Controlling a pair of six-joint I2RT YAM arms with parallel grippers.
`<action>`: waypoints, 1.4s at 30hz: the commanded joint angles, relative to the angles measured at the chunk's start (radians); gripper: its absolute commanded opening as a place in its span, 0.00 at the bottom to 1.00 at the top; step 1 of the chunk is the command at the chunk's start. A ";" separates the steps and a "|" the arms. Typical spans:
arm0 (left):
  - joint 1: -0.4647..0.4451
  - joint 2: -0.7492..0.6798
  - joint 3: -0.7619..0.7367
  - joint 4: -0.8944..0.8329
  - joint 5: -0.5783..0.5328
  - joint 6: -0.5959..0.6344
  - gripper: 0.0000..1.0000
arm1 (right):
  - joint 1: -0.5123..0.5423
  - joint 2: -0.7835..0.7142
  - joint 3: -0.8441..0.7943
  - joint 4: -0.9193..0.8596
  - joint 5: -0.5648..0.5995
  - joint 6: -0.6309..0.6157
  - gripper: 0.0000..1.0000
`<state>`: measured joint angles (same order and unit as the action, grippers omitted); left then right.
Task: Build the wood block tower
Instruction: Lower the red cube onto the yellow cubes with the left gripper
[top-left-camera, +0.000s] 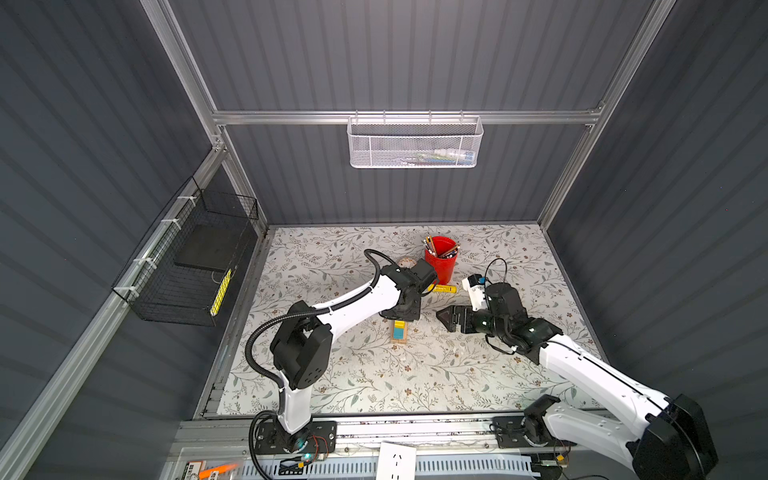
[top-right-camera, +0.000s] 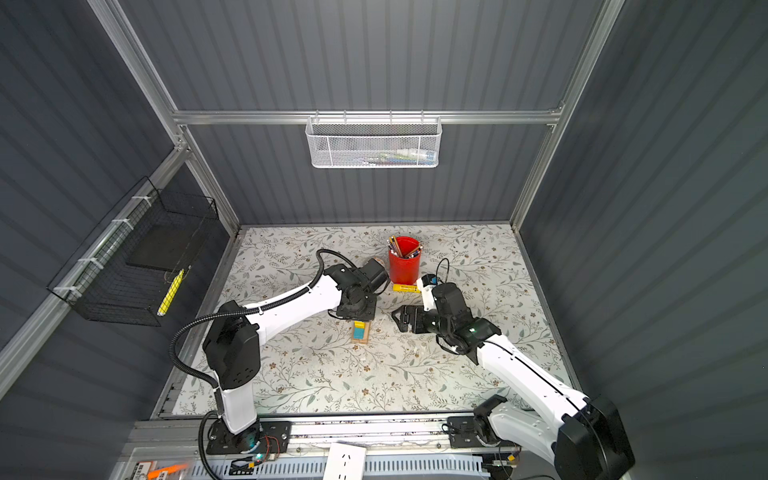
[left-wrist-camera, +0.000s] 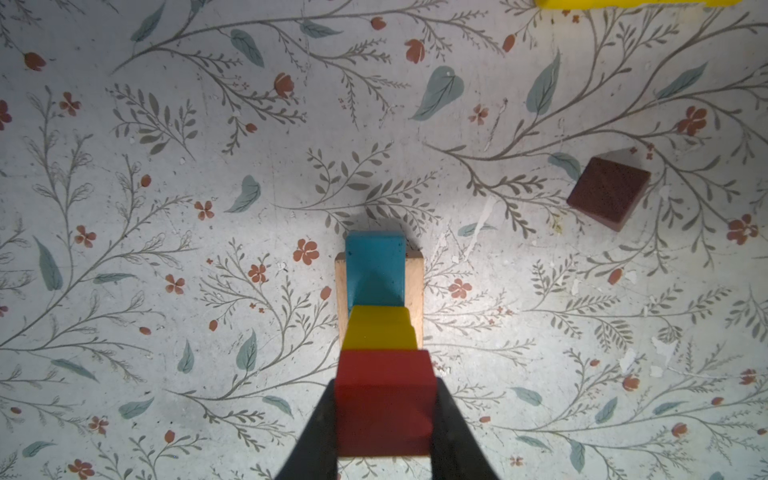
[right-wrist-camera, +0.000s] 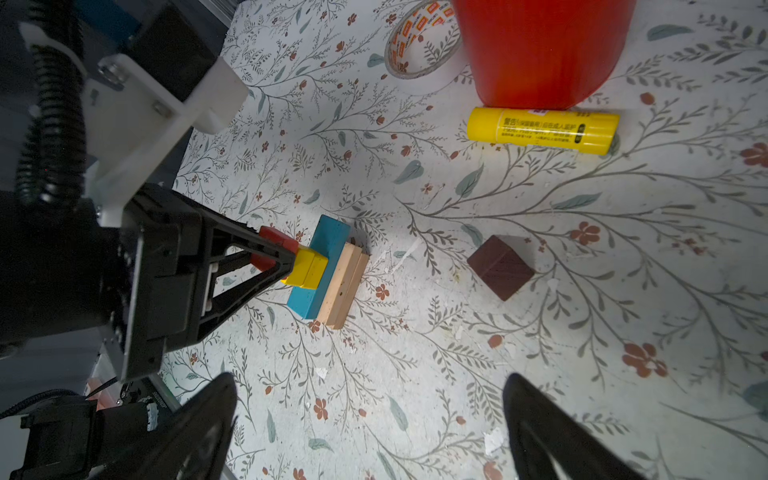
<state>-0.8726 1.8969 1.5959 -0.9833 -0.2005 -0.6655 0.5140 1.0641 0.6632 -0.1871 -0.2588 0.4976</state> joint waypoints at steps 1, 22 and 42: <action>-0.002 0.016 0.007 -0.025 0.005 -0.015 0.33 | -0.004 -0.002 -0.010 0.005 -0.003 0.011 0.99; -0.001 0.008 0.016 -0.060 0.002 -0.023 0.39 | -0.008 0.005 -0.011 0.011 -0.011 0.016 0.99; -0.001 -0.022 -0.024 -0.048 0.034 -0.025 0.35 | -0.011 0.017 -0.011 0.014 -0.010 0.021 0.99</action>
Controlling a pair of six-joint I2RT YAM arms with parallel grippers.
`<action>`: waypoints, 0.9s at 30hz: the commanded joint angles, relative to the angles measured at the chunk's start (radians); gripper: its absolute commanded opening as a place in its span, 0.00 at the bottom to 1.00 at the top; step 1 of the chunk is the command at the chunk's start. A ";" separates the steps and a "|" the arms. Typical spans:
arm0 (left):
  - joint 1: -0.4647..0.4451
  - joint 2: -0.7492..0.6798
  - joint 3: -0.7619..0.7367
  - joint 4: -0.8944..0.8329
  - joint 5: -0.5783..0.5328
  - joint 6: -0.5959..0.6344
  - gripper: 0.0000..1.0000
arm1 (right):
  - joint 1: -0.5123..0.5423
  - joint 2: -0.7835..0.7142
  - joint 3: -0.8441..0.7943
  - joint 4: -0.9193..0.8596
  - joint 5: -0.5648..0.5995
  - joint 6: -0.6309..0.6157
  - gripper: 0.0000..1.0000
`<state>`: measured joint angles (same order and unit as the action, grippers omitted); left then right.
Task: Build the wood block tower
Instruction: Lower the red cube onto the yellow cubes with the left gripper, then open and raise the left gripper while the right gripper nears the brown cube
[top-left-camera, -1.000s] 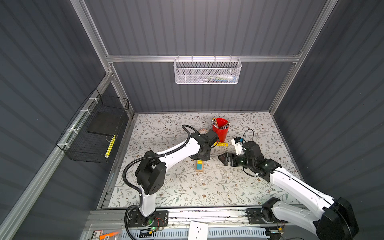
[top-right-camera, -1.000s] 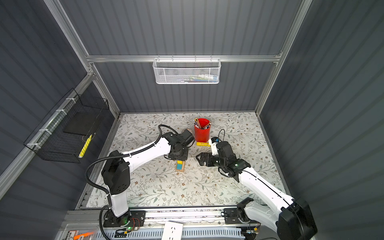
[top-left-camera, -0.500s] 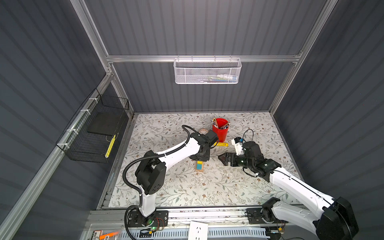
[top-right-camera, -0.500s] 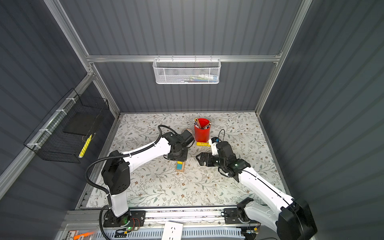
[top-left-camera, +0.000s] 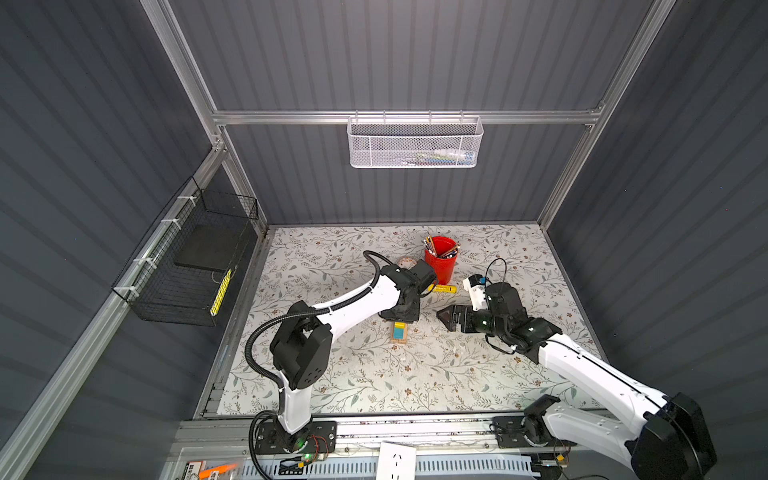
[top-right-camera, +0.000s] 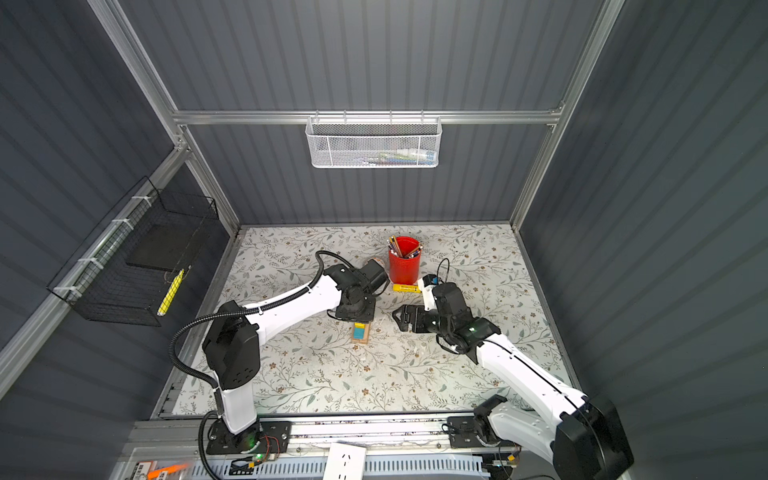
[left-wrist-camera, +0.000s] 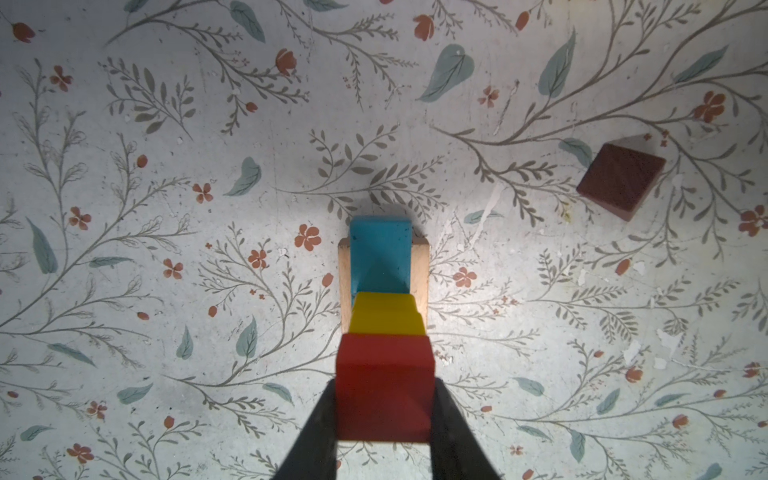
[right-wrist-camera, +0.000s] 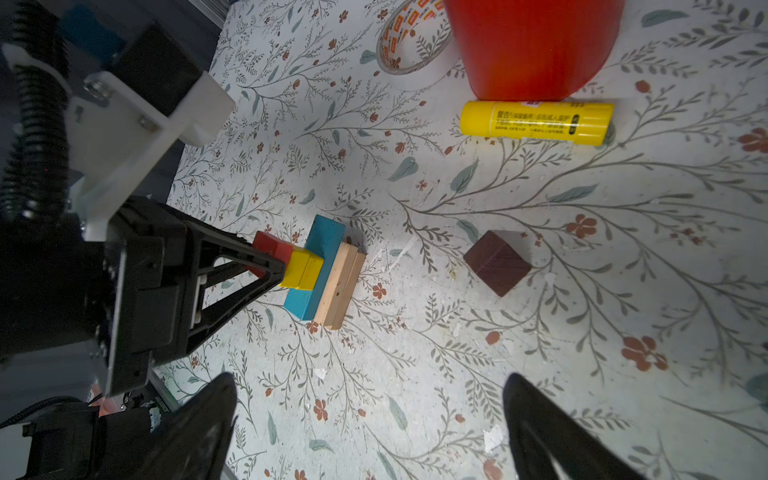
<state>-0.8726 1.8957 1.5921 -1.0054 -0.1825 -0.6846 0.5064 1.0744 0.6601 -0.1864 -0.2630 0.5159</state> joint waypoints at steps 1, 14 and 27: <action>0.000 -0.019 -0.018 -0.031 0.013 -0.003 0.36 | -0.003 0.007 -0.008 0.013 -0.007 0.003 0.99; -0.002 0.017 -0.003 -0.022 0.012 0.020 0.43 | -0.004 0.006 -0.008 0.010 -0.003 0.003 0.99; 0.000 0.017 -0.003 -0.027 -0.006 0.019 0.42 | -0.008 0.010 0.003 0.005 -0.005 0.000 0.99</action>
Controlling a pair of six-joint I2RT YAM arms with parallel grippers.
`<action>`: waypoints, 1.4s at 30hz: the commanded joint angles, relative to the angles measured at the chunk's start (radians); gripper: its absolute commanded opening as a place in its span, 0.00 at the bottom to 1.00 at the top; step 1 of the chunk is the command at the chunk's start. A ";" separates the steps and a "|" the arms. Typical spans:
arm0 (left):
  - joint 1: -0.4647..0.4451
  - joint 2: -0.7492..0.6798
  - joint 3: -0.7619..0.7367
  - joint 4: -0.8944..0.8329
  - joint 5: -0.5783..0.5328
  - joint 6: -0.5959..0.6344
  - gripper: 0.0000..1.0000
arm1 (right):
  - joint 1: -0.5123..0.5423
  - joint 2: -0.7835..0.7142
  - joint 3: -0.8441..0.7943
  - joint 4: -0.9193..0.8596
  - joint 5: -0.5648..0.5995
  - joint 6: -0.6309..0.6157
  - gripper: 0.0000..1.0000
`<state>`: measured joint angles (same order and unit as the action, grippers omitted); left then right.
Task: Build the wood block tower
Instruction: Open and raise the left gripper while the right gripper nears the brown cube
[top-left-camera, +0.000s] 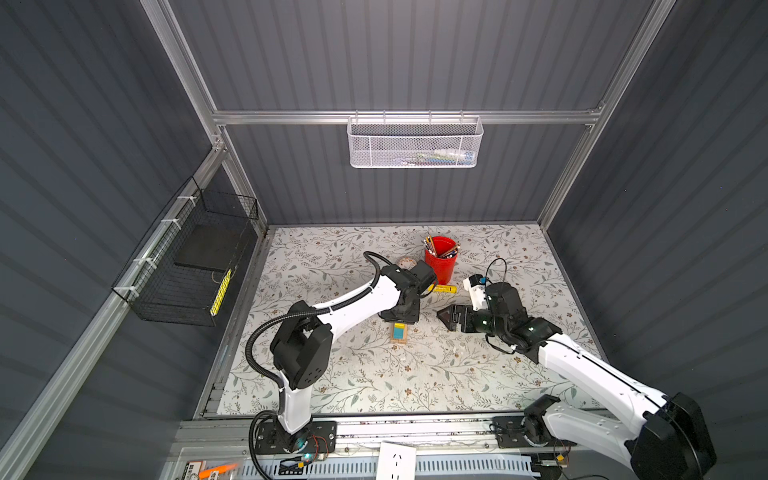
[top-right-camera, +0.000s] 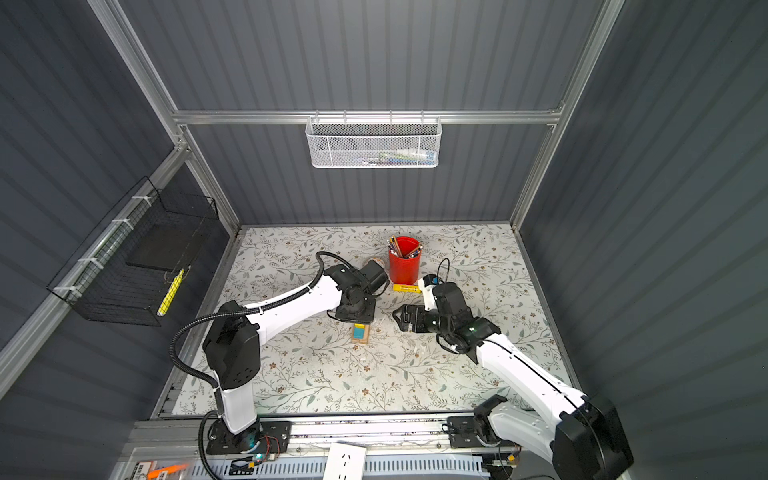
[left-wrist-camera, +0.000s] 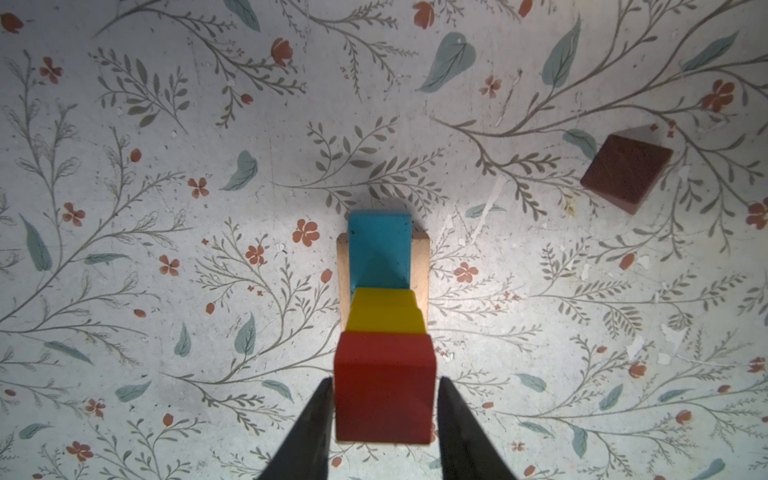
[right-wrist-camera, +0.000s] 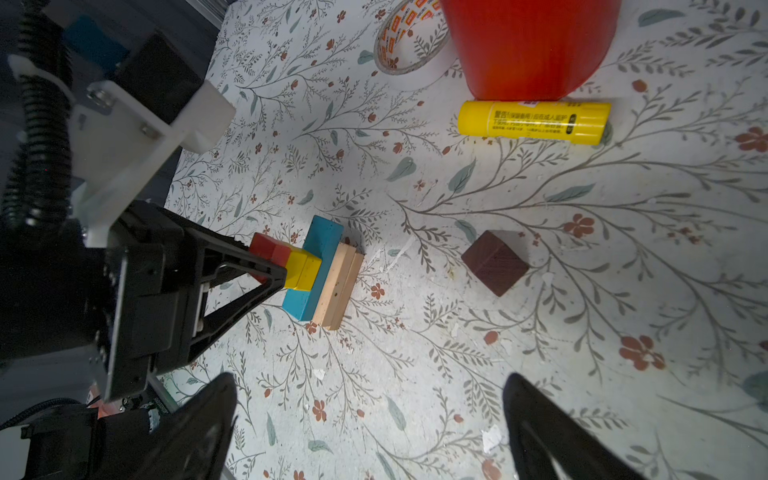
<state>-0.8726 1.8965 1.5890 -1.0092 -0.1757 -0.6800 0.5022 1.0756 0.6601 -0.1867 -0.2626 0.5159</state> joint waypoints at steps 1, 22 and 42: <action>0.001 0.017 0.000 -0.025 -0.012 0.014 0.42 | -0.005 0.009 0.005 0.004 -0.007 0.001 0.99; 0.012 -0.141 0.040 -0.012 -0.105 0.045 0.58 | -0.006 0.127 0.154 -0.195 0.159 -0.128 0.99; 0.089 -0.552 -0.399 0.312 -0.224 0.079 0.97 | -0.022 0.482 0.284 -0.138 0.207 -0.212 0.99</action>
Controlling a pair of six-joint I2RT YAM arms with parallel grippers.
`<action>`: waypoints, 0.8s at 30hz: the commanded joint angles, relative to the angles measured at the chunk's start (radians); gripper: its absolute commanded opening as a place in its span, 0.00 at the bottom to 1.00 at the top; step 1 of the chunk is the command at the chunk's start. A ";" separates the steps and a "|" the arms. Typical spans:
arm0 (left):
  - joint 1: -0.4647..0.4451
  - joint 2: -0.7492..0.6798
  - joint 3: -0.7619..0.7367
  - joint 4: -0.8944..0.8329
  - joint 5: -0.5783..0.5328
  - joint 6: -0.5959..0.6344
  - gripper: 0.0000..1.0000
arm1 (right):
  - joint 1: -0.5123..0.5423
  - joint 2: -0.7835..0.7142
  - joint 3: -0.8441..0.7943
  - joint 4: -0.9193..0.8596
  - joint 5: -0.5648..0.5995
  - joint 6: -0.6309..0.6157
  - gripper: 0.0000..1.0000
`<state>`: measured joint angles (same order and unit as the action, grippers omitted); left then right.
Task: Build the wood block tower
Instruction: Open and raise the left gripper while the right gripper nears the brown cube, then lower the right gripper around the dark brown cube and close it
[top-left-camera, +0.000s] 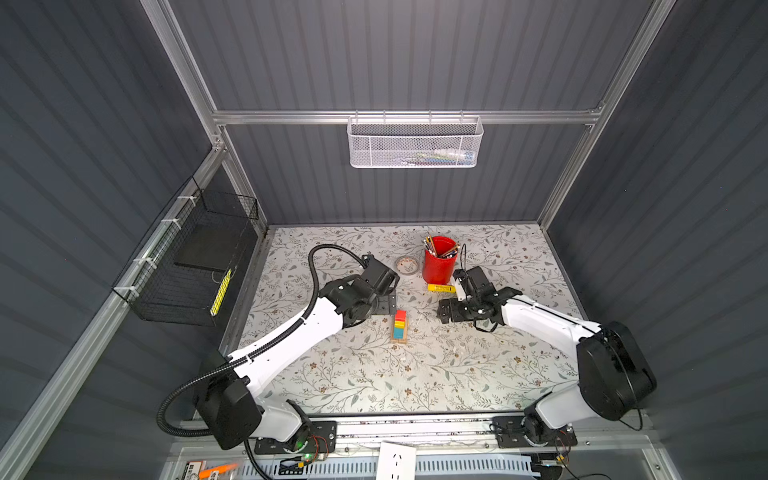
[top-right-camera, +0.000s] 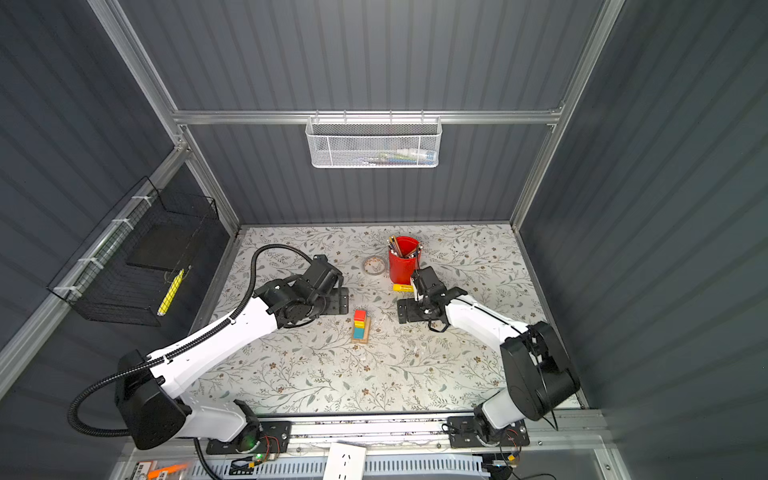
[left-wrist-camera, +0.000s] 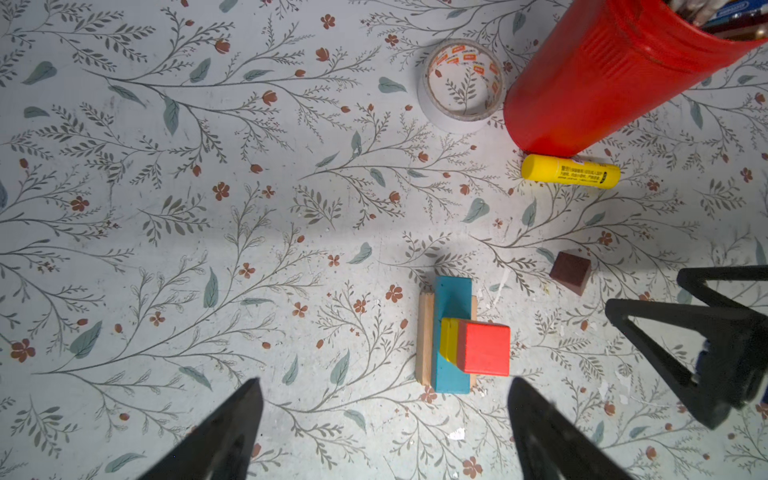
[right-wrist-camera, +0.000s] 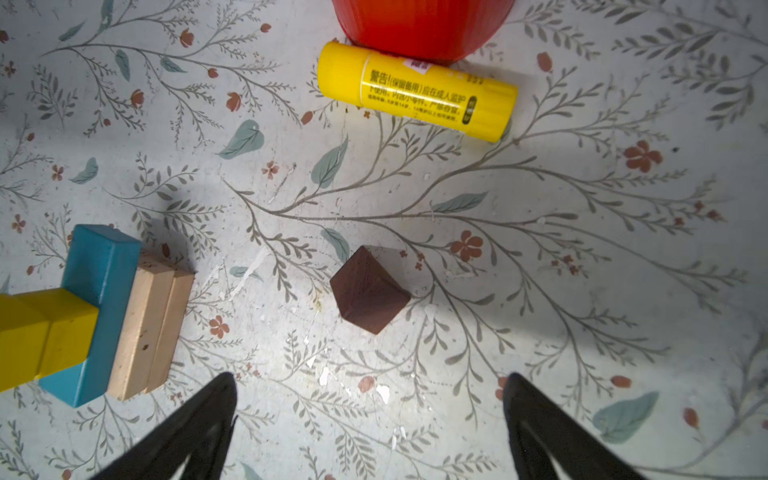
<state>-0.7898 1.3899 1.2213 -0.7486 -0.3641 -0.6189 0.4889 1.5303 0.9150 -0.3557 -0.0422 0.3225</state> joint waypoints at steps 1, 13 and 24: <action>0.009 -0.059 -0.046 0.062 -0.037 0.022 0.99 | -0.008 0.041 0.033 0.037 -0.019 -0.022 0.99; 0.023 -0.138 -0.117 0.084 -0.094 -0.011 1.00 | -0.010 0.128 0.010 0.190 -0.061 -0.038 0.95; 0.029 -0.134 -0.116 0.074 -0.104 -0.021 1.00 | -0.010 0.187 -0.025 0.293 -0.141 -0.061 0.80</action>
<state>-0.7685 1.2652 1.1095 -0.6674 -0.4465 -0.6243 0.4831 1.6970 0.9073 -0.1036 -0.1448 0.2787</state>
